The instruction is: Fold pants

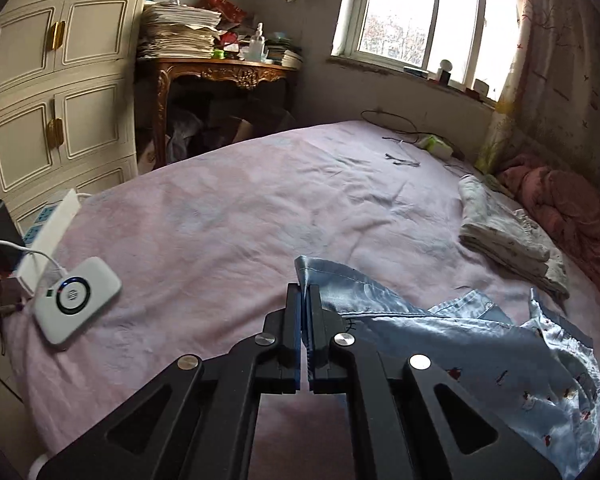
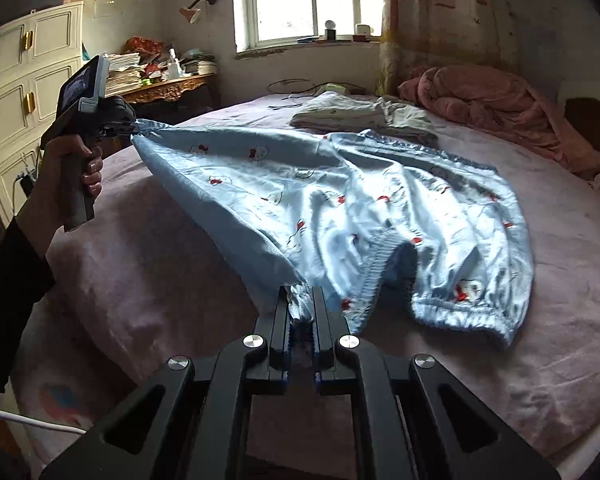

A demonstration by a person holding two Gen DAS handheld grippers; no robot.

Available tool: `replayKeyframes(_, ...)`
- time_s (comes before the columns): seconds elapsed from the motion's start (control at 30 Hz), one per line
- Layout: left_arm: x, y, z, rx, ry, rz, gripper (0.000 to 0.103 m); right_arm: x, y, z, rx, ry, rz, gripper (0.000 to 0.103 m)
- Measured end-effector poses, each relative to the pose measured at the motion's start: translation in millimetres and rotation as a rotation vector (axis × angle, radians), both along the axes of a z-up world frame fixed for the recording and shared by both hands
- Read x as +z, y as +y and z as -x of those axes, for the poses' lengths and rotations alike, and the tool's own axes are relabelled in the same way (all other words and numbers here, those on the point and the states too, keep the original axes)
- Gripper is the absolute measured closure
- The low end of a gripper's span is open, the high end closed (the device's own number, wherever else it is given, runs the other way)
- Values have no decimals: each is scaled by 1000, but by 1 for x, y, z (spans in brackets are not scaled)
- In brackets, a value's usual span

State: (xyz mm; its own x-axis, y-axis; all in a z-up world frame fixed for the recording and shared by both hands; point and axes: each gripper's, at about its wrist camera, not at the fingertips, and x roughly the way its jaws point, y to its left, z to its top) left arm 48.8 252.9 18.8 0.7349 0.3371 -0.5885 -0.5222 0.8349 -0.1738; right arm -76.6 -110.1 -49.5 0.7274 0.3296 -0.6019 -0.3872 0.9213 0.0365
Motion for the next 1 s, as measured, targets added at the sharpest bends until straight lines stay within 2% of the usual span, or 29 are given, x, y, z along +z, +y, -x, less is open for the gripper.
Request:
replayKeyframes(0.17,-18,16,40,115,51,-121,102,-14,20,10,75,60,-32,96)
replayKeyframes(0.23,-25,19,55,137,68,-144,102,-17,24,14,92,75,-48,96)
replayKeyframes(0.33,-29,18,73,99,58,-90,102,-17,15,17,57,92,-79,96)
replayKeyframes(0.4,-23,8,83,73,37,-93,102,-13,0,18,23,91,-117,96)
replayKeyframes(0.5,-3,-11,92,52,-29,-111,102,2,-22,27,33,80,-180,96)
replayKeyframes(0.57,16,-17,84,44,-68,-133,102,12,-31,33,79,81,-221,96)
replayKeyframes(0.7,56,-24,42,-16,-106,-143,102,30,-26,41,150,49,-252,96)
replayKeyframes(0.8,95,-42,4,-120,-146,-120,102,40,-15,39,169,3,-255,96)
replayKeyframes(0.87,121,-62,-16,-189,-175,-114,102,49,-10,35,163,-28,-270,96)
replayKeyframes(1.0,162,-119,-53,-280,-224,-194,102,59,-18,27,39,-112,-237,96)
